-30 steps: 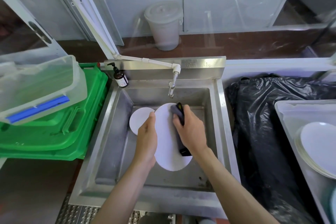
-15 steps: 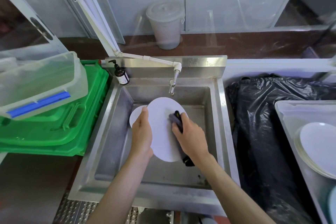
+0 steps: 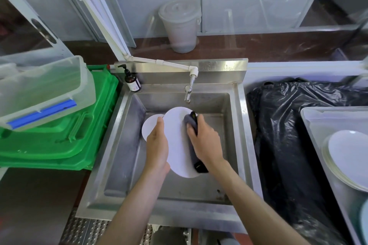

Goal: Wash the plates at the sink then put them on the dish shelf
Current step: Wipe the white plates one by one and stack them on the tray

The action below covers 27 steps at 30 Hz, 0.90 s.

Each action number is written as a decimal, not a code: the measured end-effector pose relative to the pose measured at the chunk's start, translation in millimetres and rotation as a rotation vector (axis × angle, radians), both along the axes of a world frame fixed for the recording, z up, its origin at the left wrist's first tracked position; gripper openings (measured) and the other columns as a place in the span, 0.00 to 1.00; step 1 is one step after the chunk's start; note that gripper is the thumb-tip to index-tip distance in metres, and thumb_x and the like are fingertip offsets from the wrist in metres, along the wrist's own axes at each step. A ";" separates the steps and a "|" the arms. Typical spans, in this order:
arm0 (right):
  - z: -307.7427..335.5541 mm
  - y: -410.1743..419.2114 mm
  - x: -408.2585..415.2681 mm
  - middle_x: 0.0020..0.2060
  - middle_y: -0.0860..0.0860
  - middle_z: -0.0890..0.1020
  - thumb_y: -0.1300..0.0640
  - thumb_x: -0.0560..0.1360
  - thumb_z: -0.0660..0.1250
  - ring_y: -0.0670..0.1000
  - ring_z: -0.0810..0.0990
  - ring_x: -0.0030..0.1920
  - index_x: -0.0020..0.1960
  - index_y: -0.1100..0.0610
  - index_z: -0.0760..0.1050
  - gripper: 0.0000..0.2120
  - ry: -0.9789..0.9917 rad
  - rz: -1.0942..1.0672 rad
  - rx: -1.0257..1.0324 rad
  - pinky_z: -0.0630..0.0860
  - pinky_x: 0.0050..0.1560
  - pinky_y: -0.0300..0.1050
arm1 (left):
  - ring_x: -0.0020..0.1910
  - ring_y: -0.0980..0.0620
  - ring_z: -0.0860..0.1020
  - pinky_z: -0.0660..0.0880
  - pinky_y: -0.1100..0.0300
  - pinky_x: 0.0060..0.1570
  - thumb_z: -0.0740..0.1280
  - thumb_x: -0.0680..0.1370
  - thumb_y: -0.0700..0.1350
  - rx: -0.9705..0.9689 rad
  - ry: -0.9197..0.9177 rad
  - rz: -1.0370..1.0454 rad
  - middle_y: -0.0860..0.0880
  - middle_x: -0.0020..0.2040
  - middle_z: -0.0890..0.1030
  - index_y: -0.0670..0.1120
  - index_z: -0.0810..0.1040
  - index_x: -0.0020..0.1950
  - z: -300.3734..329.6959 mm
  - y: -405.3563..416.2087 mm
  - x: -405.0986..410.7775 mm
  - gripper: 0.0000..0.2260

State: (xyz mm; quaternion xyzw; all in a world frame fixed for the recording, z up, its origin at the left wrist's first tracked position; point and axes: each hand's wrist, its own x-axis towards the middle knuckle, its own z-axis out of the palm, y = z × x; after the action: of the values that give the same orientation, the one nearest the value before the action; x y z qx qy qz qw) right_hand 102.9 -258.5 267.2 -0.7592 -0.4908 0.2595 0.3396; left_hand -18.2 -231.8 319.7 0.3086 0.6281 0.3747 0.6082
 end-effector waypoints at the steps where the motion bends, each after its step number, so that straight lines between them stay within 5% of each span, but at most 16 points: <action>1: 1.4 -6.7 -9.2 0.41 0.49 0.78 0.47 0.84 0.59 0.61 0.78 0.42 0.48 0.50 0.61 0.10 0.006 0.066 0.002 0.72 0.41 0.54 | 0.61 0.49 0.79 0.75 0.51 0.60 0.60 0.84 0.62 -0.013 -0.005 0.011 0.52 0.63 0.82 0.52 0.79 0.63 -1.3 0.5 -0.7 0.17; 5: 5.9 -11.9 -32.2 0.36 0.48 0.75 0.47 0.81 0.58 0.57 0.75 0.36 0.46 0.51 0.61 0.10 -0.012 0.221 0.116 0.73 0.38 0.56 | 0.53 0.51 0.83 0.77 0.56 0.50 0.59 0.84 0.61 -0.028 0.038 -0.009 0.48 0.53 0.87 0.49 0.85 0.45 -3.5 -1.4 -2.5 0.22; 8: -1.0 0.5 -17.1 0.35 0.46 0.76 0.48 0.82 0.61 0.54 0.75 0.36 0.47 0.50 0.64 0.09 0.048 0.092 0.084 0.69 0.37 0.50 | 0.56 0.54 0.81 0.76 0.55 0.51 0.60 0.84 0.61 -0.010 0.004 -0.022 0.53 0.58 0.84 0.53 0.82 0.59 -1.2 -3.7 -2.1 0.16; 11: -17.3 3.5 2.9 0.41 0.49 0.82 0.46 0.83 0.60 0.60 0.81 0.44 0.52 0.50 0.66 0.07 0.100 -0.102 0.009 0.71 0.41 0.51 | 0.61 0.55 0.80 0.76 0.53 0.60 0.60 0.84 0.62 0.036 0.016 -0.027 0.57 0.61 0.83 0.57 0.81 0.63 -0.4 -8.5 -1.3 0.16; 15: -17.1 -15.7 -4.6 0.39 0.47 0.78 0.48 0.82 0.61 0.59 0.79 0.40 0.50 0.50 0.64 0.08 0.041 0.036 -0.010 0.74 0.40 0.53 | 0.60 0.55 0.80 0.77 0.52 0.60 0.60 0.85 0.60 0.065 0.020 -0.010 0.58 0.58 0.84 0.59 0.82 0.57 -2.7 -11.3 0.3 0.13; 17: -7.0 -21.2 -17.5 0.39 0.46 0.76 0.48 0.81 0.60 0.58 0.76 0.39 0.48 0.48 0.62 0.08 0.003 0.175 0.043 0.74 0.39 0.54 | 0.53 0.57 0.82 0.77 0.58 0.52 0.59 0.85 0.59 0.047 0.044 0.004 0.56 0.51 0.85 0.54 0.83 0.51 -5.0 -8.8 1.2 0.15; 19: 1.8 -14.1 -27.0 0.40 0.47 0.77 0.48 0.81 0.60 0.56 0.76 0.38 0.48 0.48 0.63 0.07 -0.021 0.241 0.142 0.74 0.40 0.56 | 0.52 0.52 0.84 0.78 0.55 0.58 0.58 0.85 0.60 0.019 0.093 -0.039 0.50 0.48 0.87 0.47 0.84 0.47 -8.2 -7.0 1.4 0.22; 24: -13.2 19.8 -9.3 0.45 0.46 0.75 0.46 0.85 0.59 0.52 0.73 0.47 0.50 0.51 0.66 0.10 -0.073 0.016 0.259 0.74 0.45 0.52 | 0.58 0.53 0.81 0.77 0.50 0.61 0.60 0.84 0.60 -0.006 0.050 -0.039 0.54 0.55 0.85 0.55 0.82 0.54 -9.2 -9.8 2.5 0.15; 27: -39.0 17.0 1.6 0.54 0.50 0.75 0.45 0.85 0.58 0.55 0.72 0.53 0.61 0.53 0.71 0.13 -0.077 -0.133 0.099 0.76 0.51 0.56 | 0.59 0.57 0.79 0.76 0.53 0.59 0.59 0.85 0.60 0.093 0.058 0.003 0.60 0.56 0.83 0.60 0.81 0.51 -7.5 -8.9 1.5 0.12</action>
State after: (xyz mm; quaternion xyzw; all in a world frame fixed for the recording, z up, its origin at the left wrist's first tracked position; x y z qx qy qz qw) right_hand 104.5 -241.6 228.2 -0.7819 -0.4642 0.1823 0.3739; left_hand -16.7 -240.7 312.2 0.3462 0.6277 0.3952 0.5743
